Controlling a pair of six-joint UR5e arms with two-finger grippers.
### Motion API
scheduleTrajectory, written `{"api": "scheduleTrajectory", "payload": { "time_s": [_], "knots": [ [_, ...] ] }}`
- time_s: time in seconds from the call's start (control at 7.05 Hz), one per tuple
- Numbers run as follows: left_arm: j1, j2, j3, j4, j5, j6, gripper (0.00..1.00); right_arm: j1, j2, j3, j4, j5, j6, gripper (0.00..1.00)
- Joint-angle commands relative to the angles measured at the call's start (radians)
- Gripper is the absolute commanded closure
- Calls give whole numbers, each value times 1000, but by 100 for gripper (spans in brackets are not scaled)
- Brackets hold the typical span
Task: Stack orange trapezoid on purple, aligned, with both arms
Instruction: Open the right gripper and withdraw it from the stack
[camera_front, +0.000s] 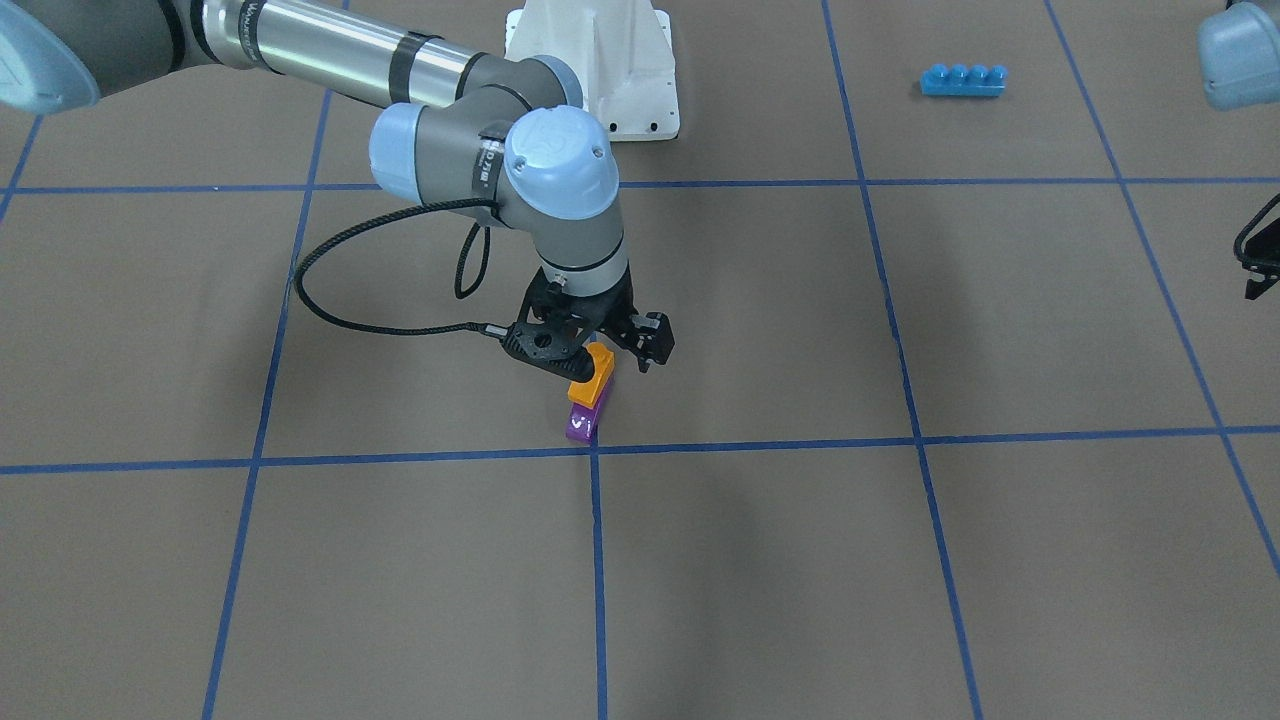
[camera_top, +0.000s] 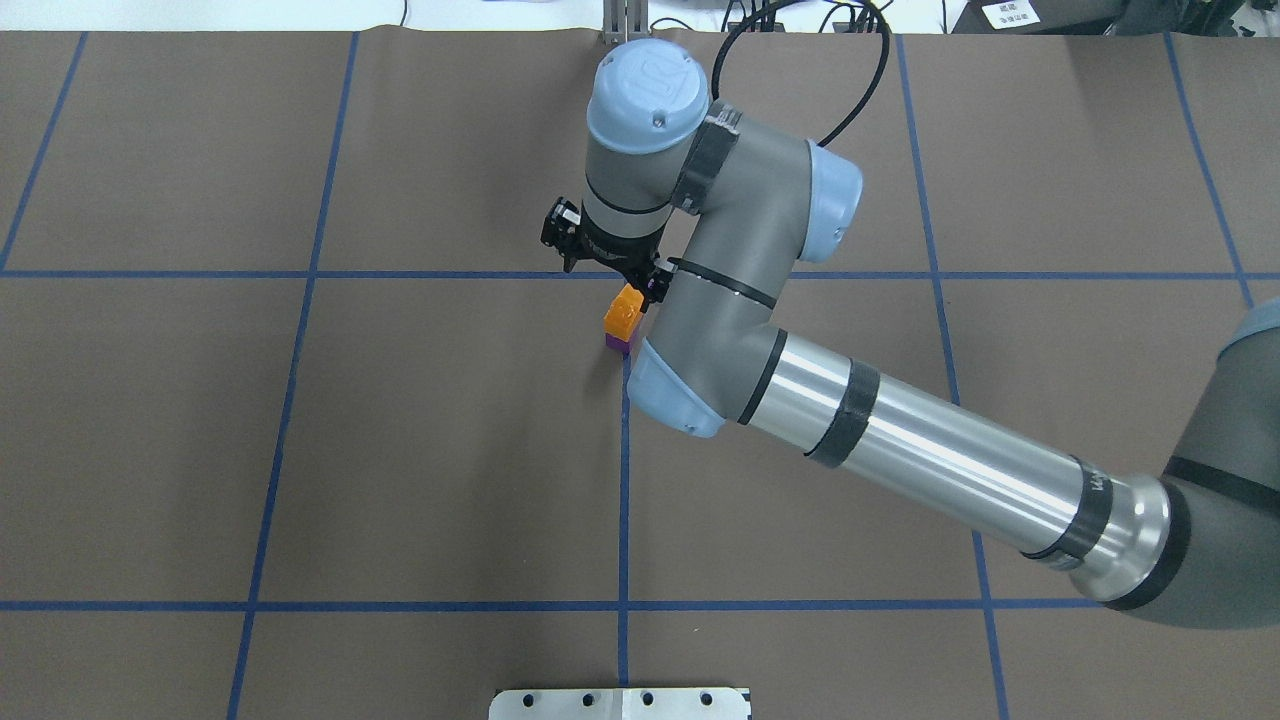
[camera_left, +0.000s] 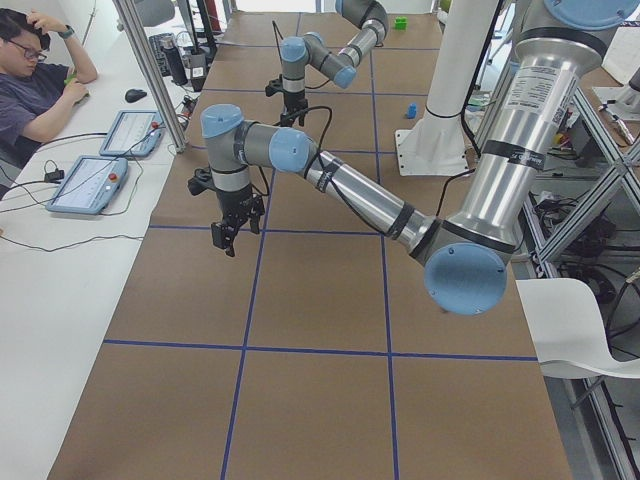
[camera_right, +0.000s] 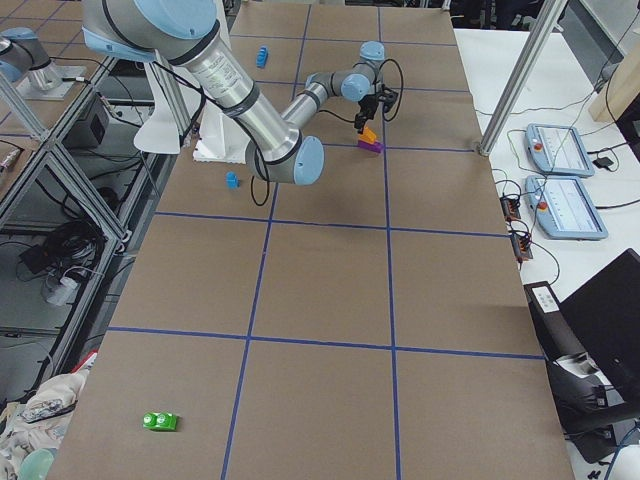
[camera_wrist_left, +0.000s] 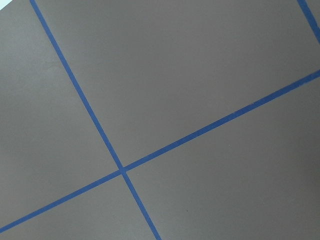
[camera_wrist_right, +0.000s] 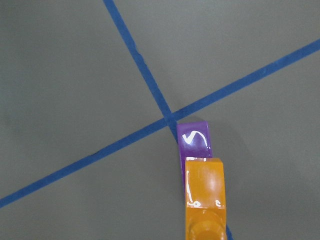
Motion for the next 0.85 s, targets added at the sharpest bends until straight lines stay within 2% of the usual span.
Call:
{"api": "scheduleTrajectory", "payload": {
  "time_s": [0.0, 0.14, 0.28, 0.43, 0.57, 0.71],
  "knots": [
    [-38, 57, -1, -55, -5, 1, 0, 101, -206, 369, -147, 52, -185, 0],
    [-49, 115, -1, -85, -80, -10, 0, 188, -360, 491, -166, 78, -370, 0],
    [-50, 117, 6, -91, -91, -11, 0, 321, -485, 509, -154, 197, -540, 0],
    [-50, 119, 10, -91, -91, -2, 0, 474, -611, 500, -155, 285, -806, 0],
    [-52, 149, 16, -99, -93, 1, 0, 601, -697, 453, -164, 302, -1081, 0],
    [-69, 152, 29, -114, -90, 1, 0, 709, -747, 358, -160, 314, -1310, 0]
  ]
}}
